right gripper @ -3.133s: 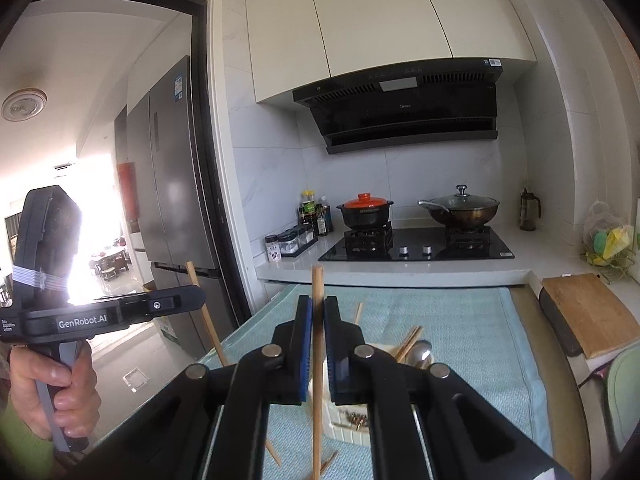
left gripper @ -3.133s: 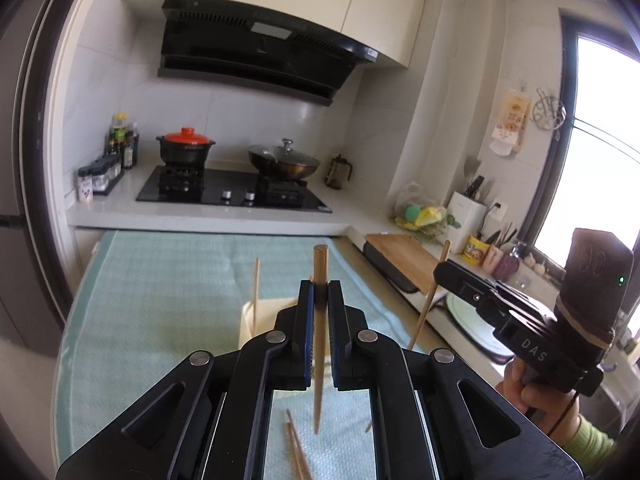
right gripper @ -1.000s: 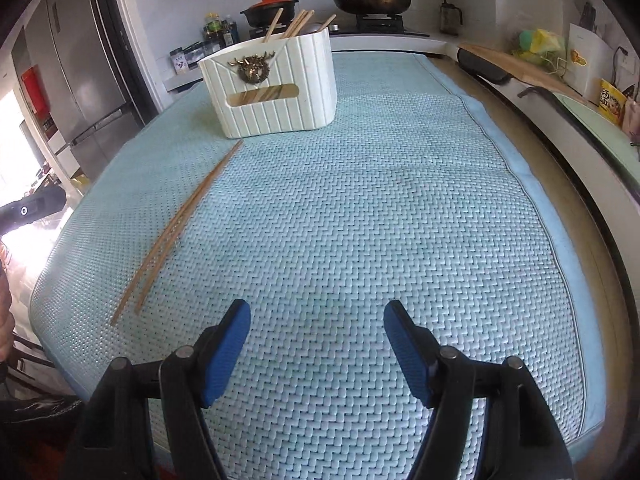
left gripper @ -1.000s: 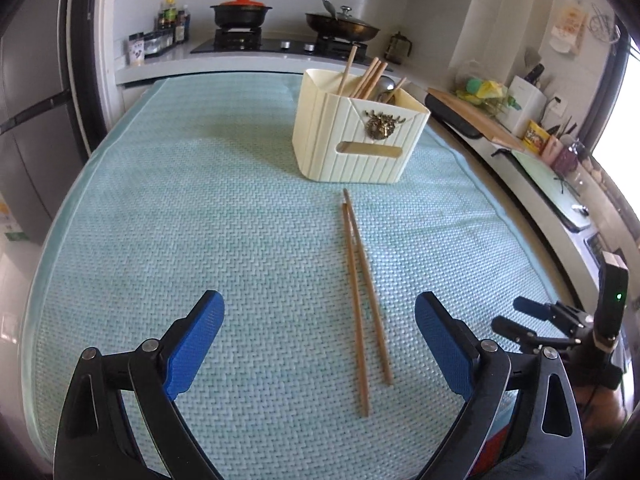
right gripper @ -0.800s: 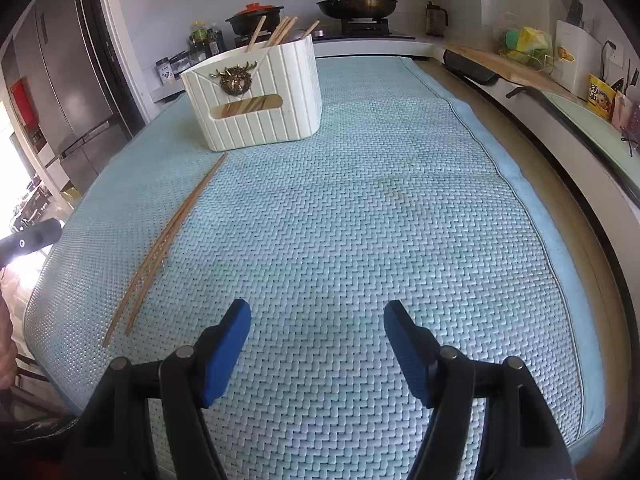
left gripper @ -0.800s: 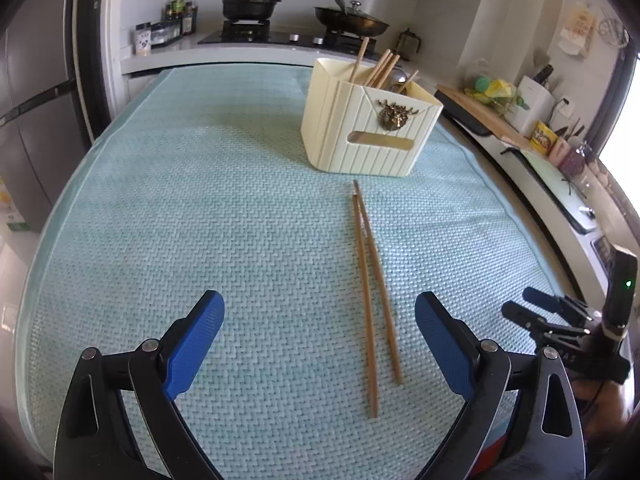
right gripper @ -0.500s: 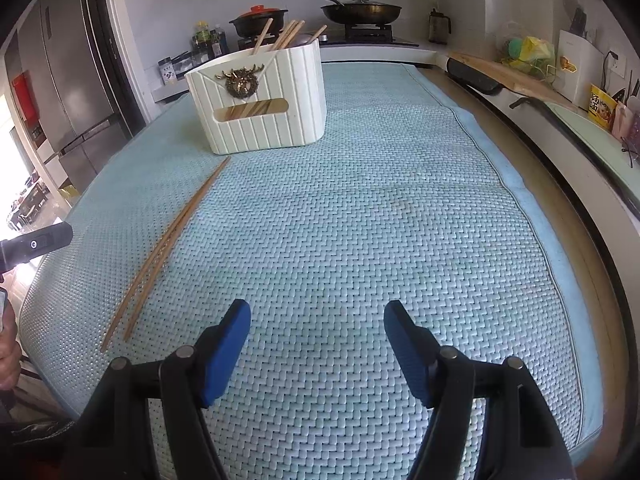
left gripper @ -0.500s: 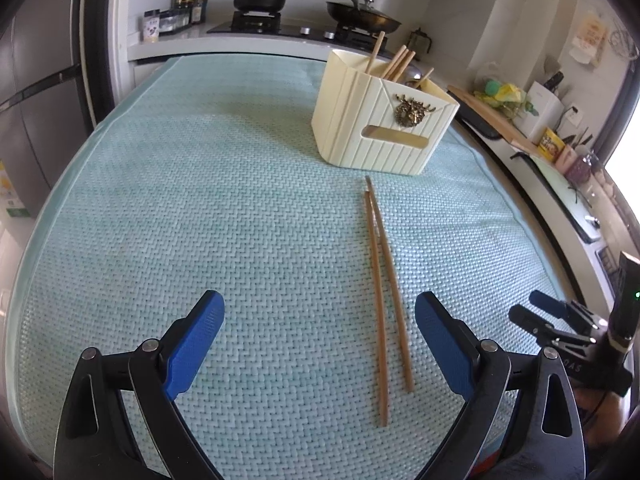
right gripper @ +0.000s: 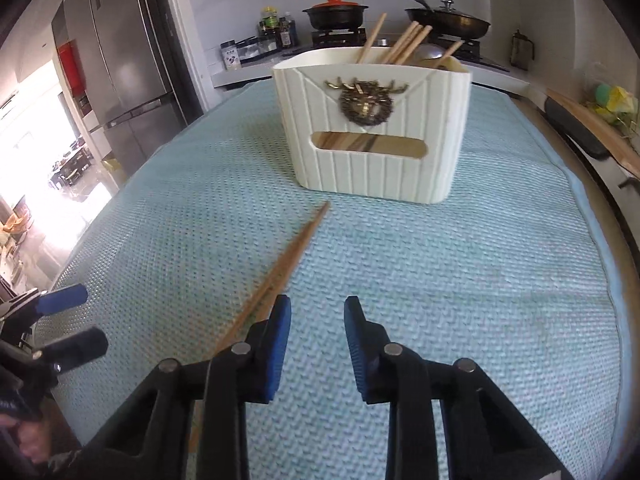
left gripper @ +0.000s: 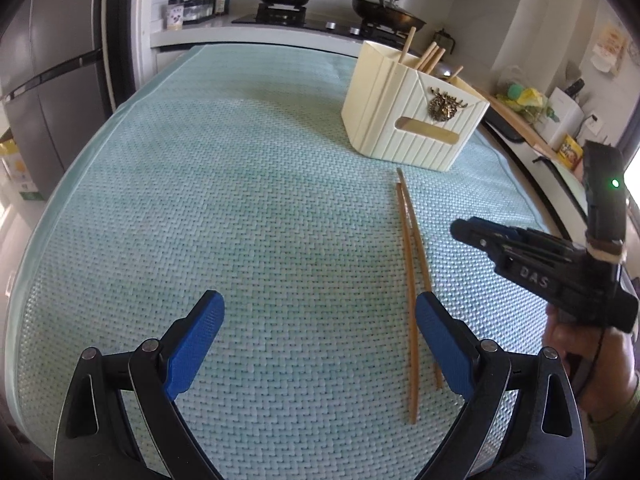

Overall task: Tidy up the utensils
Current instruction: 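Withdraw both tools and move them over the last two chopsticks, then close the right tool on a chopstick while the left tool closes on the last one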

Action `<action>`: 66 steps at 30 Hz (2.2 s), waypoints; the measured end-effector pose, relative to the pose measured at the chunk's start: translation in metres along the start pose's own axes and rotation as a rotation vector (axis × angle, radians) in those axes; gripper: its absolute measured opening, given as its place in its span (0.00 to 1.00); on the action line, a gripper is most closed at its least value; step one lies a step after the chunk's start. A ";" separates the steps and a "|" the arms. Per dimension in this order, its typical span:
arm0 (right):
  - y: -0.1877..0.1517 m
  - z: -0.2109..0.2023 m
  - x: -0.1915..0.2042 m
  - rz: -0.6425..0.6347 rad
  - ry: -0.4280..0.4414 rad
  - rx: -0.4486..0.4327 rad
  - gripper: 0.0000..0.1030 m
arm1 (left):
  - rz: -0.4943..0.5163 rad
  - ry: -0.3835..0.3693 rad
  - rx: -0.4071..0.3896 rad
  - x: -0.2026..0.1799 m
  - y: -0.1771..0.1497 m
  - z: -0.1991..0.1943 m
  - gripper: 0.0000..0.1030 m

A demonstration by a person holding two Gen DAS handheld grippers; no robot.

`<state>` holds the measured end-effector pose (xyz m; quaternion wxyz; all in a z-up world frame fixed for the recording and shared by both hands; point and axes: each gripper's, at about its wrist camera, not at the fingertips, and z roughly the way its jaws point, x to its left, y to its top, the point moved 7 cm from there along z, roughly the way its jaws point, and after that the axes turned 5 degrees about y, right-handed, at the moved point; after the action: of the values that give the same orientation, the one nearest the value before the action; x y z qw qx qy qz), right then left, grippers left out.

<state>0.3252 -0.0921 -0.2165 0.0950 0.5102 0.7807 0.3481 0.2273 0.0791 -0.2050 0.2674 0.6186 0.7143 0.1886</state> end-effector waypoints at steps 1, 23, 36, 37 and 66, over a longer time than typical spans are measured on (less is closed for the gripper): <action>0.005 0.008 0.003 0.001 0.008 0.006 0.26 | -0.005 0.001 0.000 0.002 -0.001 0.000 0.94; 0.005 0.021 -0.009 0.074 0.066 0.086 0.10 | 0.003 -0.021 0.033 -0.007 -0.005 0.014 0.94; -0.001 0.045 0.019 -0.033 0.027 0.137 0.09 | -0.005 0.008 0.045 0.004 -0.009 0.016 0.94; -0.004 0.043 0.013 -0.021 0.020 0.143 0.09 | -0.002 0.005 0.048 0.002 -0.010 0.017 0.94; 0.037 0.062 -0.019 -0.180 0.005 0.168 0.06 | 0.311 -0.001 0.137 -0.090 0.062 0.116 0.53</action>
<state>0.3924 -0.0717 -0.2424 0.0808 0.4434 0.8500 0.2727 0.3556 -0.0067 -0.2461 0.1924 0.7387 0.6209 0.1784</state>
